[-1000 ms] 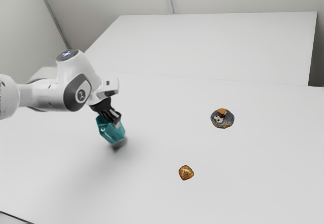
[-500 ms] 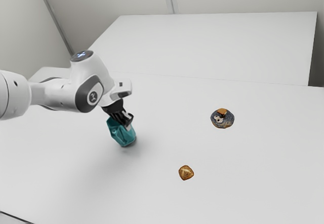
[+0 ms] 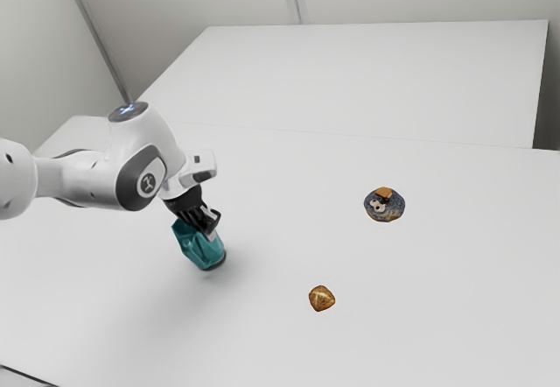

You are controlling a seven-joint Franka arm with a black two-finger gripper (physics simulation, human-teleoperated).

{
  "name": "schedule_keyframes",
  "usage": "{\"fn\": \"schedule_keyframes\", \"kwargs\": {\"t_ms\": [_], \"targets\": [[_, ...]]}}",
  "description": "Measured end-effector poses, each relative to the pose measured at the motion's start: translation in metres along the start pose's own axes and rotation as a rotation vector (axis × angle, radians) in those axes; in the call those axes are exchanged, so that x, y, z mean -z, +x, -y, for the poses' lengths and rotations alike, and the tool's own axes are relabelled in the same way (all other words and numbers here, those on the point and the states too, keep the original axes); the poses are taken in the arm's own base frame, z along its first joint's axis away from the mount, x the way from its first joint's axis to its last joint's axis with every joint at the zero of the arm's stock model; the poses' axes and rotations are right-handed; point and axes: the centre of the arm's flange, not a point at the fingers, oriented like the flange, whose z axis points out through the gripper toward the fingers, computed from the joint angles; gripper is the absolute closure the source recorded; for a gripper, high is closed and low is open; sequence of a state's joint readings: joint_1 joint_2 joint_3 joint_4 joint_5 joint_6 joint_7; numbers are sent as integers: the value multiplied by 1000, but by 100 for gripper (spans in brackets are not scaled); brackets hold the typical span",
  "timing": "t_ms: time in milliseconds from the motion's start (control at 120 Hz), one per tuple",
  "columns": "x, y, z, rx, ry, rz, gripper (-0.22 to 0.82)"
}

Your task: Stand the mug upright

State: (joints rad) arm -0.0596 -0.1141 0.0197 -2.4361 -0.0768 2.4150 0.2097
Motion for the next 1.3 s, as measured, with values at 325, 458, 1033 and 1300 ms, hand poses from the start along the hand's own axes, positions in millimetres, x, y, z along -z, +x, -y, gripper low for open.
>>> {"fn": "schedule_keyframes", "kwargs": {"t_ms": [325, 458, 1033, 1300], "targets": [[0, 2, 0, 19, -6, -4, 40], [18, 3, -1, 23, -5, -44, 28], [202, 142, -12, -72, 17, -116, 2], [251, 128, 16, -70, 55, -23, 1]]}}
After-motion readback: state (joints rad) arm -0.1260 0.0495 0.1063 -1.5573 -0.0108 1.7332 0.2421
